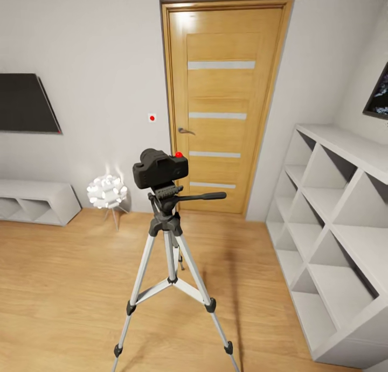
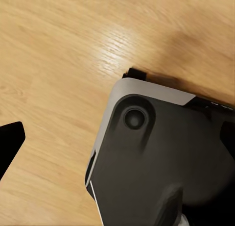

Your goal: Attach the digital camera to the camera tripod in the bedroom.

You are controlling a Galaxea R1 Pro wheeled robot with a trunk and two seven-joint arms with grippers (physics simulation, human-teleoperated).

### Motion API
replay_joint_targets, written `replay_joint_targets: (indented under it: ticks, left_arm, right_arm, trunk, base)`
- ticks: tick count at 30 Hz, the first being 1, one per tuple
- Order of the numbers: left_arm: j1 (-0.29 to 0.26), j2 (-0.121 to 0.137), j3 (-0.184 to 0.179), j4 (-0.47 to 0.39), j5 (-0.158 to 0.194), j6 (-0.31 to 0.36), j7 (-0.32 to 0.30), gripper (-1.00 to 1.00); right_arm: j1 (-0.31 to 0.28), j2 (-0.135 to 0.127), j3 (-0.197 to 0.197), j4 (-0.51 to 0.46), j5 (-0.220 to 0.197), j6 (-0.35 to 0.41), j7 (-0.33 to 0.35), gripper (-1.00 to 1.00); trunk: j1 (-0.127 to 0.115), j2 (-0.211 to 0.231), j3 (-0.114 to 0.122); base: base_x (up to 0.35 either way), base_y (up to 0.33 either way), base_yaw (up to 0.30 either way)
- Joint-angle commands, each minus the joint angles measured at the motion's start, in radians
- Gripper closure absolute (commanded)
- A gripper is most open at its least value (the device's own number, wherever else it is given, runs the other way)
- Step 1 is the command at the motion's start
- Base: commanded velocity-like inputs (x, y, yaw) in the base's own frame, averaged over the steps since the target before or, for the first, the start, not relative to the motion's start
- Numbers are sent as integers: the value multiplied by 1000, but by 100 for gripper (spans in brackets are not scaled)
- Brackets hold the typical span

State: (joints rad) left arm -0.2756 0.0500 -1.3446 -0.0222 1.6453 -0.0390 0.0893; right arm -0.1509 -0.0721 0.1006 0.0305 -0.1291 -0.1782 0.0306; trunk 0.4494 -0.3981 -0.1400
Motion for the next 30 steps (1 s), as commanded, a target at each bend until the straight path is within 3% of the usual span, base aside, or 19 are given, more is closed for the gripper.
replay_joint_targets:
  ticks: [1,30]
  left_arm:
    - [-1,1,-8,-2,7,-2,6,-100]
    - [0,1,-8,-2,7,-2,6,-100]
  right_arm:
    - [-1,0,8,3,-11,-6,3,-100]
    - [-1,0,8,3,-10,-6,5,-100]
  trunk:
    - [1,-2,0]
    - [1,-2,47]
  base:
    - [0,0,0]
    - [0,0,0]
